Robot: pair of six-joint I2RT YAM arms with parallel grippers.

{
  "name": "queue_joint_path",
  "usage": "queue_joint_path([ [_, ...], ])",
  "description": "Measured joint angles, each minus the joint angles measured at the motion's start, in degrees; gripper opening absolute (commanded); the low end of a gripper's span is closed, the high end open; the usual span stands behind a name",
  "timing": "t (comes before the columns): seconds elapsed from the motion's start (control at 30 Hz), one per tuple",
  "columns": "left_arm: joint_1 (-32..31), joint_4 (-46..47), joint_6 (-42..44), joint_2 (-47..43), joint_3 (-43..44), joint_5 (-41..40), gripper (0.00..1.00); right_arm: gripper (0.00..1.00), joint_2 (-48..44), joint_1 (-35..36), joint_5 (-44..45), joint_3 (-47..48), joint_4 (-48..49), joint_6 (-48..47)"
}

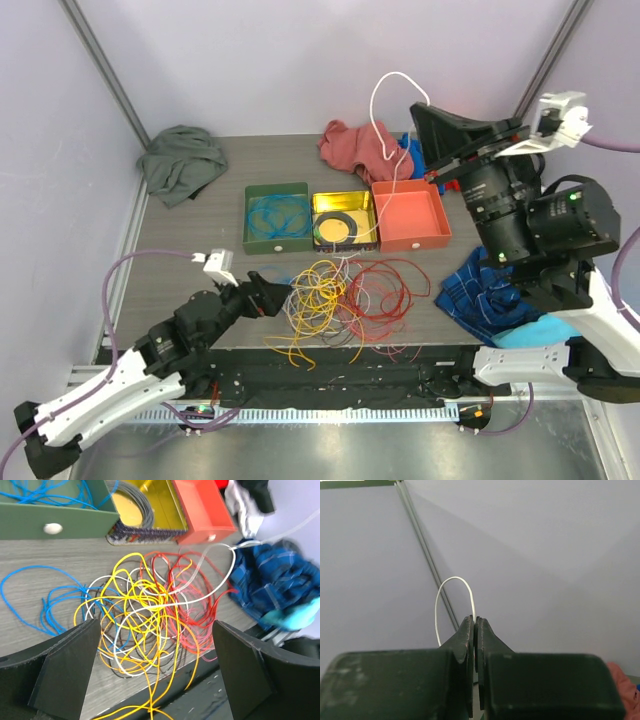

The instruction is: Untangle the cables

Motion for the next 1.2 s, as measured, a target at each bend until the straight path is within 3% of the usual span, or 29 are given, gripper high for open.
queue_joint_path([
  [0.3, -2.03, 13.49, 8.20, 19.19, 2.10, 5.62, 1.00, 0.01, 1.79, 0.02, -1.38, -1.92, -1.73, 3.26],
  [0.6, -5.55, 23.17, 13.92, 30.80, 4.17, 5.29, 1.00, 0.01, 2.12, 0.02, -2.84, -1.92, -2.95, 4.72],
  [0.97, -5.62, 28.22, 17.66, 44.28, 10.23, 1.66, 0.72, 0.01, 0.48, 0.02, -3.93, -2.47, -3.74, 5.33],
  [1.2, -5.62, 29.77, 18.29, 48.13, 11.02, 0.59, 0.40, 0.01, -2.60, 0.02, -4.07, -3.19, -4.07, 6.34],
])
